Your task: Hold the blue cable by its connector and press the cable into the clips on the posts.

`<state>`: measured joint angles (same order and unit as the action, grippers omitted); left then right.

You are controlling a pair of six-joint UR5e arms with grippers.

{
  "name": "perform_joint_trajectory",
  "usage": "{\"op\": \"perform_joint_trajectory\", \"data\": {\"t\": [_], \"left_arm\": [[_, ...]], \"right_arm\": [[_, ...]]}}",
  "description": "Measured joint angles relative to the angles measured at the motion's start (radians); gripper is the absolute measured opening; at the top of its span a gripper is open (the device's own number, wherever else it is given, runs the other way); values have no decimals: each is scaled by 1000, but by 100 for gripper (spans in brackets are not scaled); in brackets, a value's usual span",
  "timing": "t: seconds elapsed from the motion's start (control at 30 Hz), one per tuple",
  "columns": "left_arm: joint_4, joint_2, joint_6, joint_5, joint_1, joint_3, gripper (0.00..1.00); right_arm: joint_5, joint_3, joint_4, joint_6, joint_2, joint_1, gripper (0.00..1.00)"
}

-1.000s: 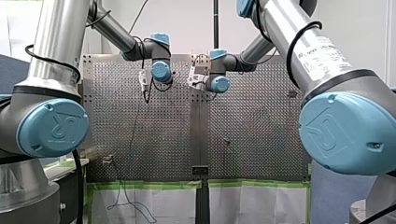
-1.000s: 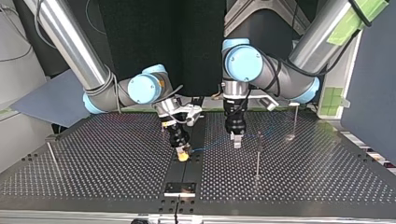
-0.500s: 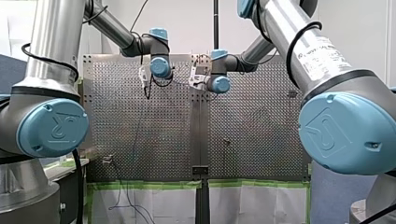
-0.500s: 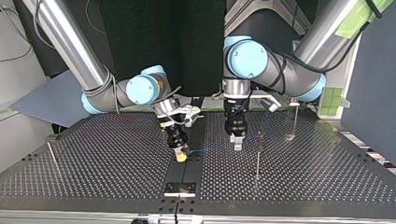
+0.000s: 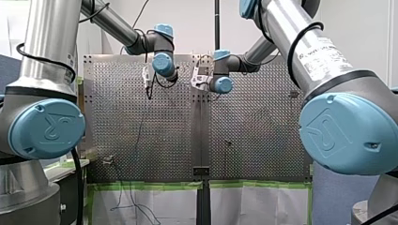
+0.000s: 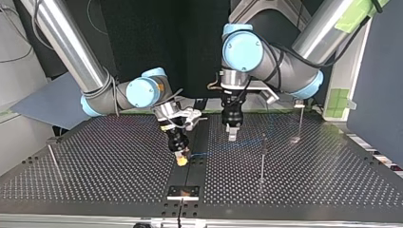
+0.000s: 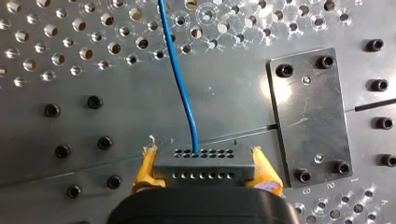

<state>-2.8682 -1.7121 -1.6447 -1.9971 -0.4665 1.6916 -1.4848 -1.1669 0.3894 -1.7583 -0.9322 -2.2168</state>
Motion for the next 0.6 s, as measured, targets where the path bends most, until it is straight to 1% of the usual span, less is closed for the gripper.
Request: {"op": "perform_joint_trajectory", "data": {"t": [0.1,0.27,0.4,0.5,0.6], "left_arm": [[5,-1,5,-19,1,0,100],[41,-8,9,-28,10,0,100],[62,-34,13,-31,16,0,100],[65,-57,15,-34,21,0,100],[68,-66,16,-35,29,0,100]], "right_arm": [[1,0,-1,0,0,-3,0],[1,0,-1,0,0,-7,0],[2,0,-2,0,0,-9,0],[2,0,-2,0,0,-9,0],[3,0,-3,0,0,-10,0]]}}
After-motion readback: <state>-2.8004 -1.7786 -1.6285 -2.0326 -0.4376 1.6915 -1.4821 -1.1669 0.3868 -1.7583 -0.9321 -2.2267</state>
